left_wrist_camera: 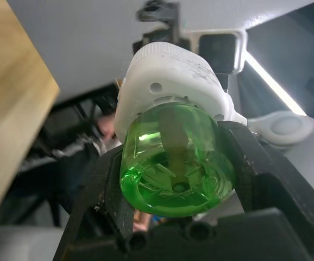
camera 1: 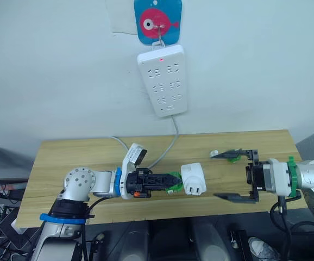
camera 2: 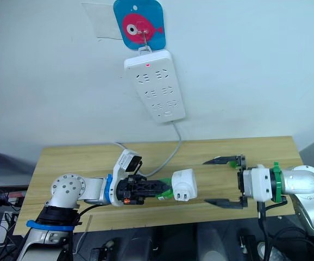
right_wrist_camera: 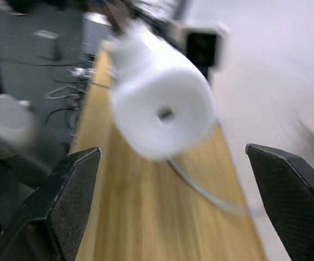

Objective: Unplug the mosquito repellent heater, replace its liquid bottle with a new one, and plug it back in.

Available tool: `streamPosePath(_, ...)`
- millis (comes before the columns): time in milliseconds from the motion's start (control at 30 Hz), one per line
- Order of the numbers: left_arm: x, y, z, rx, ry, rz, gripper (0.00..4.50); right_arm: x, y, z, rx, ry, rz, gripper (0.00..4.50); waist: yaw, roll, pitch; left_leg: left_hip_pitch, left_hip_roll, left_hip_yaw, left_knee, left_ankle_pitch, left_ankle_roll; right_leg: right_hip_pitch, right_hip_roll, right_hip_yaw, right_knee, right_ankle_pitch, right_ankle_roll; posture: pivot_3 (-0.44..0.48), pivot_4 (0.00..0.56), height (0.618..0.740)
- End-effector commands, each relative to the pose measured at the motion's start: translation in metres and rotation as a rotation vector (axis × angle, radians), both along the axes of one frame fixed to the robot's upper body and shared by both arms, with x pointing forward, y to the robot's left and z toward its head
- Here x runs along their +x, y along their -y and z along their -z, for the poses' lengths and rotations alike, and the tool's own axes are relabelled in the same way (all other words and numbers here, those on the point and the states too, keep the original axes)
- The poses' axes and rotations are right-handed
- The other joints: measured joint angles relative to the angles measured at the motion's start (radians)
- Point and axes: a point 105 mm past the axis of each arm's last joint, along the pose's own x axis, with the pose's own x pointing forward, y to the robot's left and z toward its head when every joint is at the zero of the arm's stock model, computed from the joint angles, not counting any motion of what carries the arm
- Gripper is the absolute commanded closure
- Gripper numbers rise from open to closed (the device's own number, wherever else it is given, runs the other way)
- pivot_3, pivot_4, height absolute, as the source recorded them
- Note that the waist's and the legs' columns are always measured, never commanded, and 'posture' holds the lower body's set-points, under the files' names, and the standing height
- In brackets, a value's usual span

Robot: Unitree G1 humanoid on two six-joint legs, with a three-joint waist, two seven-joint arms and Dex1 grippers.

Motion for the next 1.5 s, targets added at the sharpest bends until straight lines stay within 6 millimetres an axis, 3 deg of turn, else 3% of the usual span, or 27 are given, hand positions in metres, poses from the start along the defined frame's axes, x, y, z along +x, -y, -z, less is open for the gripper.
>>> streamPosePath(33, -0.010, 0.004, -0.010, -0.037, 0.030, 0.068, 2.22, -0.004, -0.008, -0.006, 0.005, 0.066, -0.066, 0.03, 0.000, 0.000, 0.000, 0.000, 0.000, 0.000, 0.000, 0.000, 0.000, 0.000, 0.000, 0.000, 0.000, 0.000, 0.000, -0.161, 0.303, 0.740)
streamPosePath(667, -0.018, 0.010, -0.013, -0.079, -0.004, 0.107, 2.22, -0.007, -0.038, -0.015, 0.076, 0.271, -0.207, 0.03, 0.000, 0.000, 0.000, 0.001, 0.000, 0.001, 0.000, 0.000, -0.001, 0.000, -0.001, 0.000, 0.002, 0.000, 0.000, -0.155, 0.309, 0.740)
streamPosePath(833, -0.018, 0.009, -0.014, -0.085, -0.007, 0.117, 2.22, -0.007, -0.034, -0.011, 0.054, 0.270, -0.216, 1.53, 0.000, 0.000, 0.000, 0.001, 0.000, 0.001, 0.000, 0.000, -0.001, 0.000, -0.002, 0.001, 0.002, 0.000, 0.000, -0.161, 0.311, 0.740)
streamPosePath(1100, -0.016, 0.012, -0.008, -0.048, 0.029, 0.087, 2.22, -0.007, -0.035, -0.015, 0.072, 0.285, -0.227, 1.52, 0.000, 0.000, 0.000, 0.001, 0.000, 0.001, 0.000, 0.000, -0.001, 0.000, -0.002, 0.000, 0.002, 0.000, 0.000, -0.163, 0.317, 0.740)
streamPosePath(1333, -0.010, 0.004, -0.013, -0.052, 0.042, 0.056, 0.04, -0.004, -0.027, -0.011, 0.049, 0.262, -0.200, 1.52, 0.000, 0.000, 0.000, 0.001, 0.000, 0.001, 0.000, 0.000, -0.001, 0.000, -0.002, 0.000, 0.002, 0.000, 0.000, -0.153, 0.318, 0.740)
streamPosePath(1433, 0.000, -0.006, -0.020, -0.028, 0.109, -0.009, 0.00, 0.004, -0.015, -0.004, 0.015, 0.199, -0.123, 1.52, 0.001, 0.000, 0.000, 0.001, 0.000, 0.001, 0.000, 0.000, -0.001, 0.000, -0.002, 0.000, 0.002, 0.000, 0.000, -0.153, 0.319, 0.740)
streamPosePath(1500, 0.002, -0.012, -0.026, 0.032, 0.253, -0.044, 0.00, 0.011, 0.000, 0.005, -0.027, 0.075, -0.020, 1.52, 0.000, 0.000, 0.000, 0.001, 0.000, 0.001, 0.000, 0.000, 0.000, 0.000, -0.002, 0.001, 0.002, 0.000, 0.000, -0.149, 0.321, 0.740)
